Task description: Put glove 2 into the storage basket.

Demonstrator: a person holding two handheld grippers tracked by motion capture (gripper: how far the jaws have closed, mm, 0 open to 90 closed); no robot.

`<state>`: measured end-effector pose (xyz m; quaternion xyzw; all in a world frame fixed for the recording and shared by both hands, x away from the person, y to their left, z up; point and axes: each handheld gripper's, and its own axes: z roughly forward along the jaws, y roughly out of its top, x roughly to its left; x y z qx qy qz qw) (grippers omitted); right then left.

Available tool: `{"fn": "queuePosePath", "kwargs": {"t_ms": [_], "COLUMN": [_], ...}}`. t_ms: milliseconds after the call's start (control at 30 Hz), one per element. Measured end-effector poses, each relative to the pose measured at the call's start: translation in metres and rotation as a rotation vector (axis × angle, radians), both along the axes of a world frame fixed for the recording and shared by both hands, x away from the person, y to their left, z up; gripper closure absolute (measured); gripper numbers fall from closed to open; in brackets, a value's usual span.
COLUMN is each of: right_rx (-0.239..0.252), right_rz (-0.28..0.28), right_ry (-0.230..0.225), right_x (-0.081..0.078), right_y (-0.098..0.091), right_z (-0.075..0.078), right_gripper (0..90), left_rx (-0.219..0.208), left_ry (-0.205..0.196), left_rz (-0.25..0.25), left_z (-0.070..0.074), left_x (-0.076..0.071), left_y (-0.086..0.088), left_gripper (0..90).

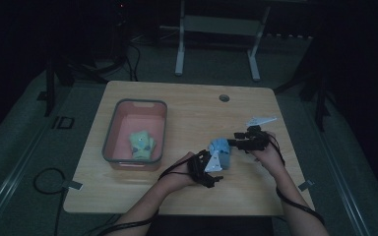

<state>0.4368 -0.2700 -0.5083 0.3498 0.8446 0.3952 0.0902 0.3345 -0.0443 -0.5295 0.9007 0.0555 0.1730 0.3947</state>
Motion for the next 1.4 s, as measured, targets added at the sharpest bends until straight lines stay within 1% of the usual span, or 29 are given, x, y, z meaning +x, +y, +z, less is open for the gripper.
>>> {"fn": "queuePosePath", "kwargs": {"t_ms": [33, 67, 133, 167, 200, 267, 367, 400, 433, 467, 533, 633, 767, 800, 833, 867, 900, 933, 967, 1000, 1033, 1067, 1167, 1200, 1233, 1267, 1300, 1367, 1400], "right_rx": [-0.003, -0.008, -0.020, -0.020, -0.020, -0.033, -0.052, -0.056, -0.074, -0.078, -0.087, -0.069, -0.072, -0.071, -0.069, -0.058, -0.060, -0.064, -0.049, -0.044, -0.034, -0.017, 0.009, 0.018, 0.022, 0.025, 0.017, 0.012, 0.013], "right_rz": [-0.001, -0.004, -0.011, -0.011, -0.013, -0.019, -0.021, -0.019, -0.019, -0.017, -0.020, -0.029, -0.029, -0.024, -0.019, -0.009, -0.004, 0.004, 0.012, 0.011, 0.010, 0.006, -0.001, -0.003, -0.001, -0.001, -0.001, 0.005, 0.010], "right_ry": [0.004, 0.023, 0.044, 0.044, 0.058, 0.070, 0.060, 0.067, 0.069, 0.073, 0.073, 0.089, 0.075, 0.073, 0.078, 0.105, 0.110, 0.112, 0.136, 0.137, 0.153, 0.173, 0.176, 0.174, 0.171, 0.169, 0.165, 0.161, 0.158], "right_x": [0.002, 0.003, 0.007, 0.007, 0.008, 0.010, 0.011, 0.011, 0.011, 0.011, 0.011, 0.012, 0.011, 0.010, 0.009, 0.009, 0.009, 0.008, 0.008, 0.008, 0.008, 0.009, 0.008, 0.008, 0.008, 0.007, 0.006, 0.006, 0.005], "right_y": [0.001, 0.002, 0.005, 0.005, 0.006, 0.010, 0.013, 0.013, 0.015, 0.015, 0.015, 0.013, 0.012, 0.012, 0.014, 0.014, 0.015, 0.016, 0.016, 0.017, 0.017, 0.017, 0.014, 0.013, 0.013, 0.013, 0.014, 0.016, 0.017], "right_z": [-0.003, -0.006, -0.013, -0.013, -0.016, -0.023, -0.027, -0.029, -0.032, -0.033, -0.036, -0.040, -0.040, -0.041, -0.040, -0.039, -0.039, -0.039, -0.039, -0.039, -0.039, -0.039, -0.036, -0.034, -0.032, -0.030, -0.028, -0.025, -0.023], "right_gripper": [45.9, 45.9, 45.9, 45.9, 45.8, 44.0, 43.0, 43.0, 42.5, 41.9, 40.4, 39.1, 39.3, 41.7, 49.7, 55.1, 56.0, 62.5, 65.7, 68.1, 71.5, 72.9, 76.4, 77.9, 79.3, 80.6, 81.4, 81.8, 82.3], "left_rx": [-0.001, 0.006, 0.028, 0.028, 0.036, 0.045, 0.062, 0.080, 0.086, 0.102, 0.108, 0.120, 0.141, 0.157, 0.155, 0.160, 0.166, 0.154, 0.143, 0.136, 0.133, 0.135, 0.158, 0.163, 0.162, 0.168, 0.169, 0.172, 0.179], "left_ry": [-0.005, -0.015, -0.030, -0.030, -0.039, -0.047, -0.049, -0.057, -0.062, -0.077, -0.088, -0.099, -0.112, -0.119, -0.120, -0.114, -0.109, -0.104, -0.093, -0.078, -0.066, -0.069, -0.069, -0.060, -0.052, -0.058, -0.050, -0.049, -0.052], "left_rz": [-0.005, -0.013, -0.016, -0.016, -0.019, -0.020, -0.014, -0.013, -0.012, -0.015, -0.013, -0.005, 0.001, 0.008, 0.018, 0.029, 0.028, 0.030, 0.034, 0.037, 0.032, 0.032, 0.022, 0.020, 0.021, 0.019, 0.017, 0.013, 0.014], "left_z": [-0.001, -0.003, -0.006, -0.006, -0.008, -0.010, -0.014, -0.017, -0.018, -0.019, -0.020, -0.021, -0.021, -0.022, -0.022, -0.022, -0.023, -0.023, -0.022, -0.021, -0.019, -0.018, -0.014, -0.013, -0.012, -0.009, -0.007, -0.004, 0.000], "left_x": [0.001, 0.001, 0.003, 0.003, 0.004, 0.007, 0.011, 0.013, 0.014, 0.014, 0.015, 0.017, 0.017, 0.018, 0.019, 0.020, 0.022, 0.023, 0.024, 0.025, 0.026, 0.026, 0.024, 0.024, 0.024, 0.024, 0.024, 0.023, 0.023], "left_y": [-0.002, -0.004, -0.008, -0.008, -0.011, -0.013, -0.015, -0.017, -0.018, -0.019, -0.020, -0.023, -0.027, -0.029, -0.029, -0.029, -0.029, -0.028, -0.027, -0.026, -0.025, -0.025, -0.024, -0.023, -0.023, -0.023, -0.023, -0.023, -0.022], "left_gripper": [32.5, 34.0, 34.0, 34.0, 34.0, 37.2, 40.3, 40.3, 41.7, 43.8, 46.3, 50.2, 52.5, 52.5, 53.0, 57.5, 58.9, 60.7, 64.9, 68.0, 70.4, 72.3, 74.4, 74.7, 74.9, 75.1, 75.3, 75.7, 75.7]}}
